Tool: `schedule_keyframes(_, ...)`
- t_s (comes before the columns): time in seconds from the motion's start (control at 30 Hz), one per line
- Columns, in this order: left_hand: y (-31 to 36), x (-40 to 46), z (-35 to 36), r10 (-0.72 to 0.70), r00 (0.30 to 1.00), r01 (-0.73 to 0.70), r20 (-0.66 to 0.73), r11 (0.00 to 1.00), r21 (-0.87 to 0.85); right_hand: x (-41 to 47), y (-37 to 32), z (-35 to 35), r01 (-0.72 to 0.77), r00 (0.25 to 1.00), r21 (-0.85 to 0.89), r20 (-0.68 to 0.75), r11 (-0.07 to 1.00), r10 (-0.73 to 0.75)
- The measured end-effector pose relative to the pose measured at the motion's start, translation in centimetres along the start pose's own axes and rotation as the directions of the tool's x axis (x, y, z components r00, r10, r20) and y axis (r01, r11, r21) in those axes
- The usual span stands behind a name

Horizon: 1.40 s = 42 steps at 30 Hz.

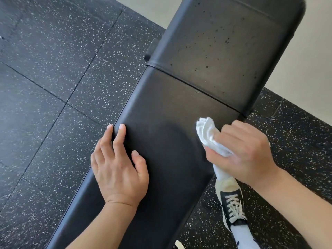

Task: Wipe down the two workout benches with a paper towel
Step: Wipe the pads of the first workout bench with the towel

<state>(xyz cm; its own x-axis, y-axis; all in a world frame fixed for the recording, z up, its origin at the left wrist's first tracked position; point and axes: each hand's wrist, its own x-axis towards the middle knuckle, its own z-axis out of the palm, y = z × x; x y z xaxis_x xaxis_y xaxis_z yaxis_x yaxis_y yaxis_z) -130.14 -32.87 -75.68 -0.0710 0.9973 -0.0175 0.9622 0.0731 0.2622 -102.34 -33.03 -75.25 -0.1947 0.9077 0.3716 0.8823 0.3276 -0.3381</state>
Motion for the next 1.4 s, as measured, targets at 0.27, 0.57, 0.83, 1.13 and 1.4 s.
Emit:
schedule_keyframes(0.27, -0.1, 0.0, 0.2, 0.014, 1.0, -0.014, -0.017, 1.0, -0.002, 13.1, -2.2, 5.9, -0.327, 0.933, -0.002, -0.157, 0.945, 0.323)
schedule_keyframes(0.57, -0.1, -0.1, 0.2, 0.017, 1.0, -0.017, -0.021, 1.0, -0.011, 3.4, -3.0, 2.3, -0.135, 0.987, 0.045, -0.086, 0.99, 0.138)
schedule_keyframes(0.83, -0.1, -0.1, 0.1, 0.008, 1.0, -0.008, -0.026, 1.0, -0.011, -4.8, -11.0, 2.2, 0.202, 0.964, 0.267, 0.114, 0.942, -0.239)
schedule_keyframes(1.13, 0.2, -0.1, 0.2, 0.01, 1.0, -0.01, -0.013, 1.0, -0.011, 4.6, 2.0, 1.3, -0.179, 0.969, -0.012, -0.173, 0.984, 0.174)
schedule_keyframes(1.4, 0.3, -0.3, 0.0, -0.023, 1.0, 0.023, -0.017, 1.0, -0.001, 3.0, -6.5, 3.5, -0.048, 0.998, 0.164, -0.042, 0.985, 0.056)
